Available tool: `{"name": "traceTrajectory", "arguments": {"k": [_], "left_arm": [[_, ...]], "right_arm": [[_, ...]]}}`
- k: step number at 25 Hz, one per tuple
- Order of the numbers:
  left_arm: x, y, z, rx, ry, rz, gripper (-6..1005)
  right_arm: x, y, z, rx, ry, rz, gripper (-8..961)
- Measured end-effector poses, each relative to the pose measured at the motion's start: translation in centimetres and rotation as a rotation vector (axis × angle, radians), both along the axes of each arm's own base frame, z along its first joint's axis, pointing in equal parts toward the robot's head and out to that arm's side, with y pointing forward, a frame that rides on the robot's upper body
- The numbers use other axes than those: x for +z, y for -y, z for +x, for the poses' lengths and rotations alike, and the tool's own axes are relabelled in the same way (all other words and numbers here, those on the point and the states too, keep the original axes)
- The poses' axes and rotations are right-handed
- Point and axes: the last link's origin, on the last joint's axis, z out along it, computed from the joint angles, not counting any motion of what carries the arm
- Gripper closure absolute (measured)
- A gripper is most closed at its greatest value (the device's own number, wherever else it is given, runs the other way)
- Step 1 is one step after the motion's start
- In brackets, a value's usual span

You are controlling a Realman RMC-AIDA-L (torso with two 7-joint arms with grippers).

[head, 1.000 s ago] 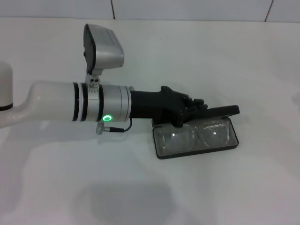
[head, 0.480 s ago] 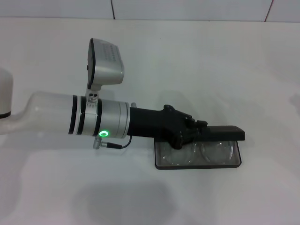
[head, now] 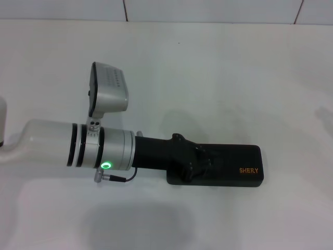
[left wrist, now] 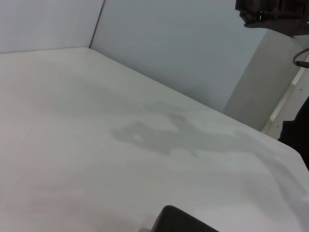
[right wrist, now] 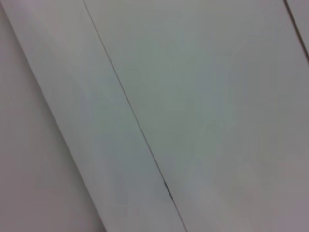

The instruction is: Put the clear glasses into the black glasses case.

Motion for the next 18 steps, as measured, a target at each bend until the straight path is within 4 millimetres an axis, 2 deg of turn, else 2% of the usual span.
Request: {"name": "traceTrajectory", "arguments": {"k": [5, 7, 8, 13, 16, 18], "left_arm": [[0.5, 1.3, 0.2, -0.039, 0.071, -0.030, 859], [2.2, 2.1, 1.7, -0.108, 0.229, -0.040, 859], [2.2, 2.1, 1.7, -0.108, 0.229, -0.040, 858], [7.0, 2.6, 3.7, -0.266, 0.462, -0.011, 784], [10.6, 3.2, 3.7, -0.328, 0.547, 0.036, 728], [12.1, 3.1, 3.3, -0.326, 0.544, 0.057, 691]], "right_arm": [[-0.3, -0.2, -0.2, 0.010, 0.006, -0.022, 837], [-0.7, -0.2, -0.3, 0.032, 0.026, -0.048, 837], [-1.0, -0.1, -0.5, 0.055, 0.044, -0.071, 837], [-3.1, 0.7, -2.2, 0.231, 0.089, -0.177, 836], [-5.7, 0.4, -3.7, 0.331, 0.061, -0.224, 836], [-8.2, -0.2, -5.0, 0.399, 0.035, -0.273, 776]]}}
